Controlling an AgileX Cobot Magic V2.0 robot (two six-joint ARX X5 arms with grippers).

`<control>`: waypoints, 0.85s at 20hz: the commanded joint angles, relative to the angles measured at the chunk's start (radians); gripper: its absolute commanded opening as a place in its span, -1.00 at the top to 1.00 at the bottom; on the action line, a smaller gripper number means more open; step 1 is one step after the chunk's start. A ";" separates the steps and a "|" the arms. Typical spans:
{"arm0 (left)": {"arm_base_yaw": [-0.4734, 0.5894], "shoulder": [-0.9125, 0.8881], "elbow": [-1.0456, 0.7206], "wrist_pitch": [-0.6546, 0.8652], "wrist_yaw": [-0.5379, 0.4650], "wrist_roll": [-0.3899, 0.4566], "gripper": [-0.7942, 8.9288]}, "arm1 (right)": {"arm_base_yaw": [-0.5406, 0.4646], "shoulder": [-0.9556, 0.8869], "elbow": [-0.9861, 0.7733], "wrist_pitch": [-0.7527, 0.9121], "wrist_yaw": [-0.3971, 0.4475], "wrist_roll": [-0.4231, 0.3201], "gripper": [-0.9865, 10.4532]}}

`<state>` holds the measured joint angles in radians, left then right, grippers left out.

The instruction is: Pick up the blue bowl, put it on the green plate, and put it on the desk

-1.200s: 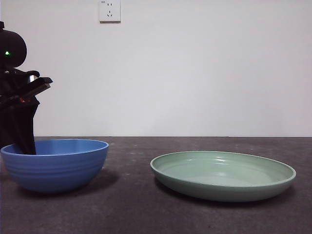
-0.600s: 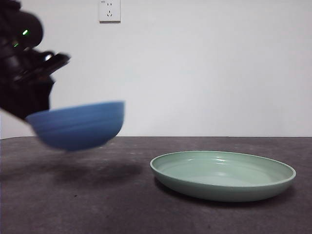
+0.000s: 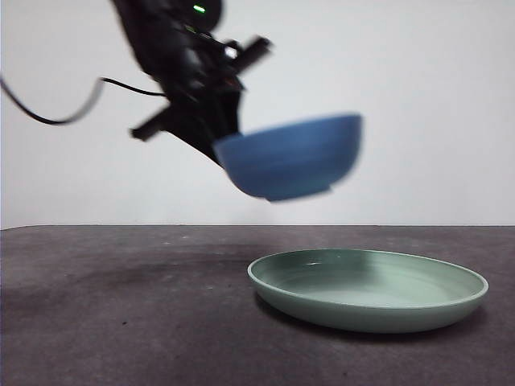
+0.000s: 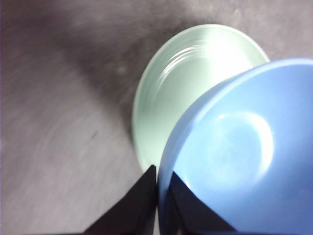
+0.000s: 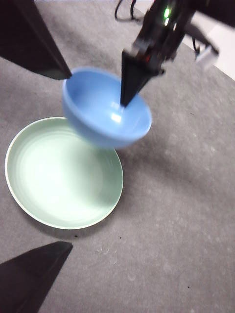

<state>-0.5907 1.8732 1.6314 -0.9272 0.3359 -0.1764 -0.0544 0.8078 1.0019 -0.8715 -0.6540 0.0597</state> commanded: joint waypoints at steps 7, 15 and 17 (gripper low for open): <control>-0.130 0.209 0.182 -0.002 -0.032 -0.008 0.80 | 0.000 0.008 0.021 0.006 -0.001 0.007 -0.30; -0.156 0.236 0.182 0.010 -0.131 0.002 0.80 | 0.000 0.008 0.021 0.006 -0.001 0.007 -0.30; -0.156 0.245 0.182 0.007 -0.149 0.007 0.81 | 0.000 0.008 0.021 0.006 -0.001 0.004 -0.30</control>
<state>-0.7364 2.0846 1.7802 -0.9237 0.1879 -0.1749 -0.0544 0.8078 1.0019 -0.8715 -0.6540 0.0597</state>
